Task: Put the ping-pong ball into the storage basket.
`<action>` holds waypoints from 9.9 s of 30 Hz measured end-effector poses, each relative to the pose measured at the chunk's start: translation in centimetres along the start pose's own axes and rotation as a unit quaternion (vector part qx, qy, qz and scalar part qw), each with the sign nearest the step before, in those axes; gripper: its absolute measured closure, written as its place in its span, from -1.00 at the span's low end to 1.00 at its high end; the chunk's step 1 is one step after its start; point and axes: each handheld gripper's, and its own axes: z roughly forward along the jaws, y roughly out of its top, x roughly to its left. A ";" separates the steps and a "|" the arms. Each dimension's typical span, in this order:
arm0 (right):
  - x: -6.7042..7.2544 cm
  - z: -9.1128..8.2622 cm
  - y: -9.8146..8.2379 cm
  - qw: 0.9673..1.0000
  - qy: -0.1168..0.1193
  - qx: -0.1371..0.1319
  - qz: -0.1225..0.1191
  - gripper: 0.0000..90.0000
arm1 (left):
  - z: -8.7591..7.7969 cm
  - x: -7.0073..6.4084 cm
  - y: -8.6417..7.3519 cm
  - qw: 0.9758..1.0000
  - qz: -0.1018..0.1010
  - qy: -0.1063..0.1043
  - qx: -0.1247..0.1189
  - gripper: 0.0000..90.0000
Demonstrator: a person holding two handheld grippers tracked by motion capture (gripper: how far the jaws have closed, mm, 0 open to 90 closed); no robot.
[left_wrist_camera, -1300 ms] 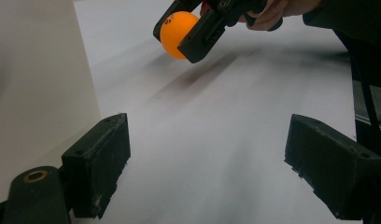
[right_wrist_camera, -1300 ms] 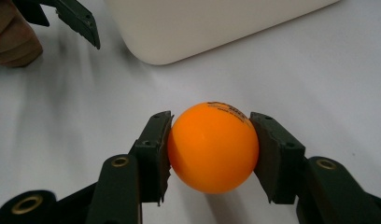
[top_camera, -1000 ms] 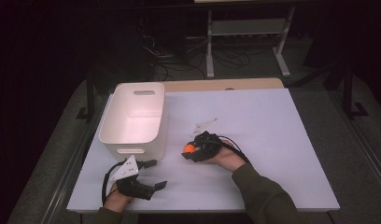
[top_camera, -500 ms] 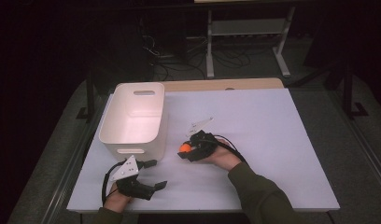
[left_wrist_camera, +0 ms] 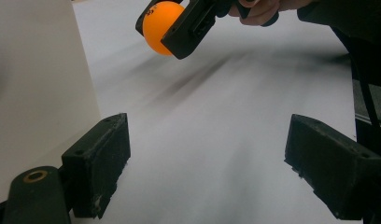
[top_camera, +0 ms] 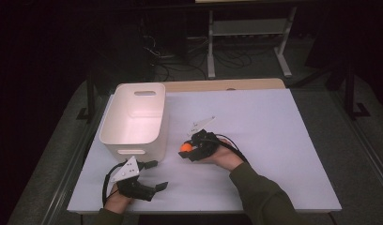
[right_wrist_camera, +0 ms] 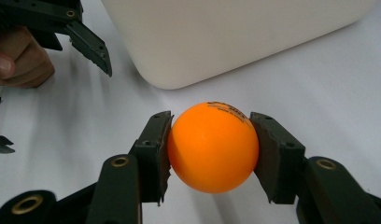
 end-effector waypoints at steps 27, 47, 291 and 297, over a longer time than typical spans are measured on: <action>-0.1 -1.9 1.8 1.000 -0.004 -0.011 -0.014 0.10 | 0.0 0.0 0.0 1.000 -0.002 0.000 0.001 -0.69; 0.1 -3.3 4.1 1.000 -0.002 -0.014 -0.024 0.10 | 0.0 0.0 0.0 1.000 -0.002 -0.001 0.000 -0.69; -2.0 -5.0 5.0 0.997 -0.053 -0.052 0.010 -0.69 | 0.0 0.1 0.0 1.000 -0.004 0.000 0.002 -0.69; -1.9 -5.4 3.3 0.996 -0.064 -0.056 0.015 -0.71 | 0.0 0.1 0.0 1.000 -0.004 0.000 0.002 -0.69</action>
